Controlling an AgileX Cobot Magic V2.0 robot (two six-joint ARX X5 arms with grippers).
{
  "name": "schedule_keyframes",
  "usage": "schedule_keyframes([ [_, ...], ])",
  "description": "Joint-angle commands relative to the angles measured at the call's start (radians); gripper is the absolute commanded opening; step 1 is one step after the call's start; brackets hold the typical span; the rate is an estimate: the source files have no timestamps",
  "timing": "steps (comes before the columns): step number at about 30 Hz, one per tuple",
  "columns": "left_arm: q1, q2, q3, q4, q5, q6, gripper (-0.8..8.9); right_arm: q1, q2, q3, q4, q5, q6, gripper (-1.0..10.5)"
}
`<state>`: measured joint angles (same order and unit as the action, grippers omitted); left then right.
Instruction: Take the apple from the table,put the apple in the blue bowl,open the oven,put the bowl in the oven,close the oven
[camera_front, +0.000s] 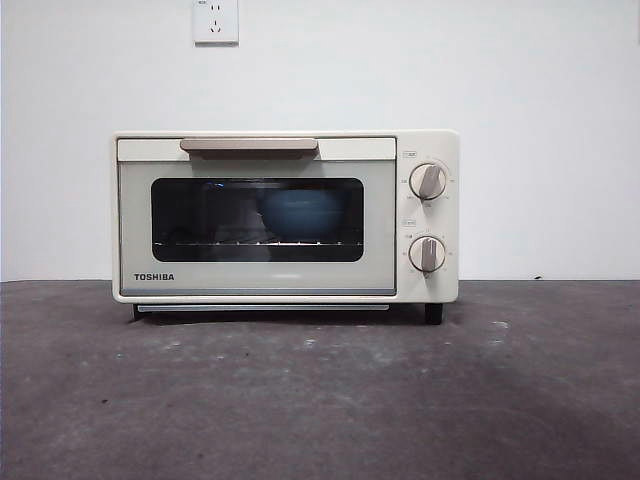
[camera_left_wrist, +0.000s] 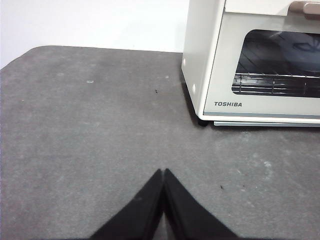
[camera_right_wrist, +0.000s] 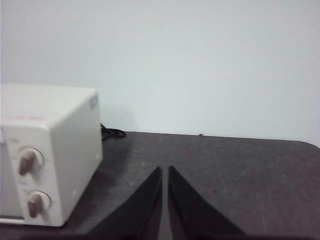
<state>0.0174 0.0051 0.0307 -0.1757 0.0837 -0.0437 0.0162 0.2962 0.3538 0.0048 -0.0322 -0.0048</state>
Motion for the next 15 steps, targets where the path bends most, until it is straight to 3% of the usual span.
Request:
schedule_keyframes([
  [1,0.002,-0.002,-0.024,-0.003,0.002,-0.006,0.07,-0.007,-0.068,-0.101,0.08,0.0,-0.014,0.0],
  [15,0.002,-0.002,-0.024,-0.003,0.002,-0.006,0.07,-0.005,-0.255,-0.338,0.094,0.008,0.004,0.0],
])
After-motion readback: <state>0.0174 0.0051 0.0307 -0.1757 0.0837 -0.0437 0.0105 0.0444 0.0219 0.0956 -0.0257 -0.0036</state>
